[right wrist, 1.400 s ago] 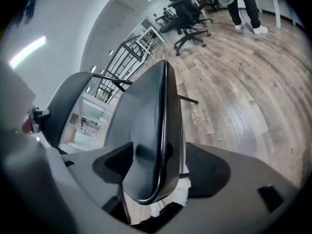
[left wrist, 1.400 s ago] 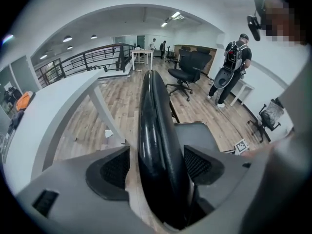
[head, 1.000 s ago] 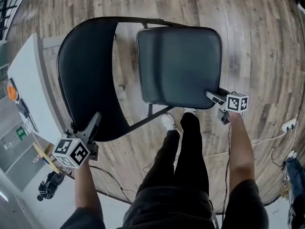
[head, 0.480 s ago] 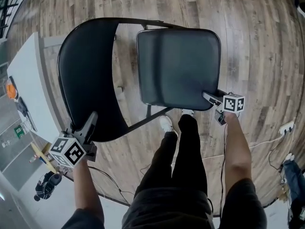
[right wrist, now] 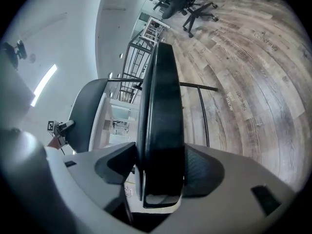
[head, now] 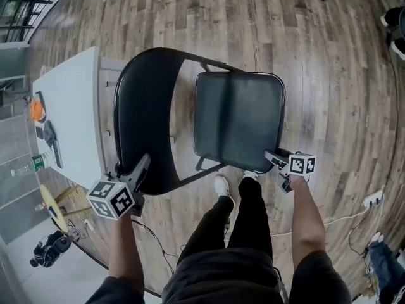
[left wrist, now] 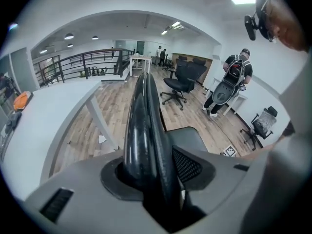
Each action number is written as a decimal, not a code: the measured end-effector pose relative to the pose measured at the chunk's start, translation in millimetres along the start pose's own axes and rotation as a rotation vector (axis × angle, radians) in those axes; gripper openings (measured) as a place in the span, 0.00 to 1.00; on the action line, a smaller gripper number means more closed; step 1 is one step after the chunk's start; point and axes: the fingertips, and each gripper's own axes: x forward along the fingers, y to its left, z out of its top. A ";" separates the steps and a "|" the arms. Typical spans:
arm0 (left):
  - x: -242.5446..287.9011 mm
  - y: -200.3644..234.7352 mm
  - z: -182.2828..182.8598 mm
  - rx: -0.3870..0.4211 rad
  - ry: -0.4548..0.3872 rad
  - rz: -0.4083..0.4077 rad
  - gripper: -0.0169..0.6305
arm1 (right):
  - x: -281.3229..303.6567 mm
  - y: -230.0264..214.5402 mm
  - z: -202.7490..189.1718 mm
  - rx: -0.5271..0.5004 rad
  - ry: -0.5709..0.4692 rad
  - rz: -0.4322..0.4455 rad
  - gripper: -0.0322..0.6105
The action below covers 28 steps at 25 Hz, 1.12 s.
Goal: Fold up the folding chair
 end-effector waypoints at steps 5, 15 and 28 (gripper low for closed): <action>-32.1 -8.2 18.9 0.003 -0.031 -0.020 0.21 | -1.9 65.5 -6.2 0.008 0.028 0.043 0.51; -84.9 5.8 45.3 -0.013 -0.062 -0.056 0.15 | 16.9 188.1 -9.4 -0.089 0.099 0.097 0.51; -151.6 55.0 64.8 -0.056 -0.086 -0.066 0.15 | 100.1 379.8 -34.0 -0.292 0.169 0.252 0.51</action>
